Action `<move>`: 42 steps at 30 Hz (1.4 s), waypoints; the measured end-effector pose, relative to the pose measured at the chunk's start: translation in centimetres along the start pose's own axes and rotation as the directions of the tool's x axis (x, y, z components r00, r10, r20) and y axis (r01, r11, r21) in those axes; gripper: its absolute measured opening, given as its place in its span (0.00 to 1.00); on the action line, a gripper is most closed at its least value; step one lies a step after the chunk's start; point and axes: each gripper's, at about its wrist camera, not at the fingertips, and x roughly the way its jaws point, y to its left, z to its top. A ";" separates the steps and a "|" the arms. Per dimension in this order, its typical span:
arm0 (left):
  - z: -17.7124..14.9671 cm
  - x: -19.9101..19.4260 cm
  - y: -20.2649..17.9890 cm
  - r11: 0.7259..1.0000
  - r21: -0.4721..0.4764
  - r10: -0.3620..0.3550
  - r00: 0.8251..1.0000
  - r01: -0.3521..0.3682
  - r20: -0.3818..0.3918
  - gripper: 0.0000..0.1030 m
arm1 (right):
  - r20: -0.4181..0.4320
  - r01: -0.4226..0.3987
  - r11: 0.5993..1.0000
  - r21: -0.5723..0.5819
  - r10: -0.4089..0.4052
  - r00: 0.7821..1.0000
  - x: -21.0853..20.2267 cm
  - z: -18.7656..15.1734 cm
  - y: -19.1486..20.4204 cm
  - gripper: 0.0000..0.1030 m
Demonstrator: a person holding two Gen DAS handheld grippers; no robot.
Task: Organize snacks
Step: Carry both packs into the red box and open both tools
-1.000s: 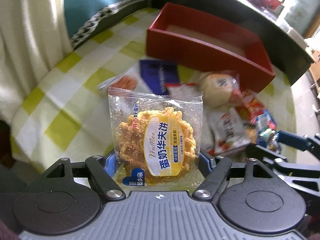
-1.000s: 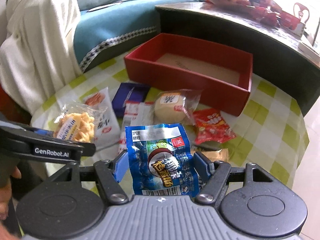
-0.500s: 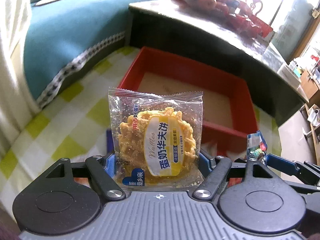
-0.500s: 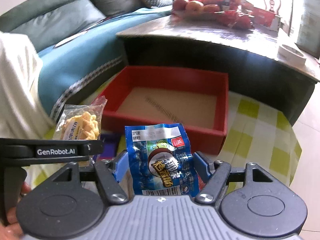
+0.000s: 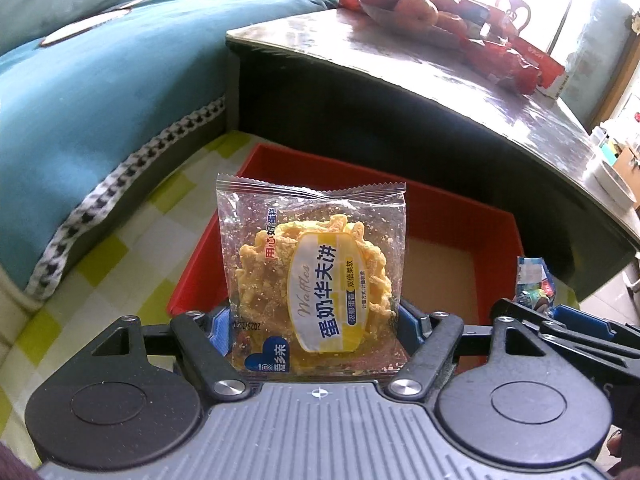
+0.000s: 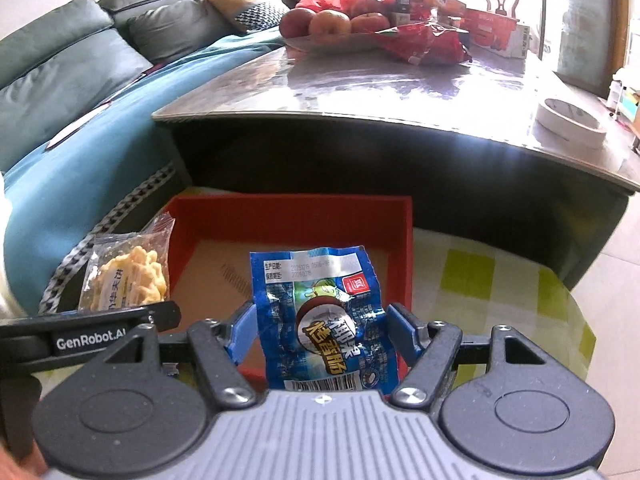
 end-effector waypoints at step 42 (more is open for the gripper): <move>1.1 3.6 1.8 0.994 -0.022 0.111 0.993 -0.112 -0.031 0.92 | -0.018 0.033 0.995 -0.095 -0.035 0.999 4.9 1.4 1.2 0.69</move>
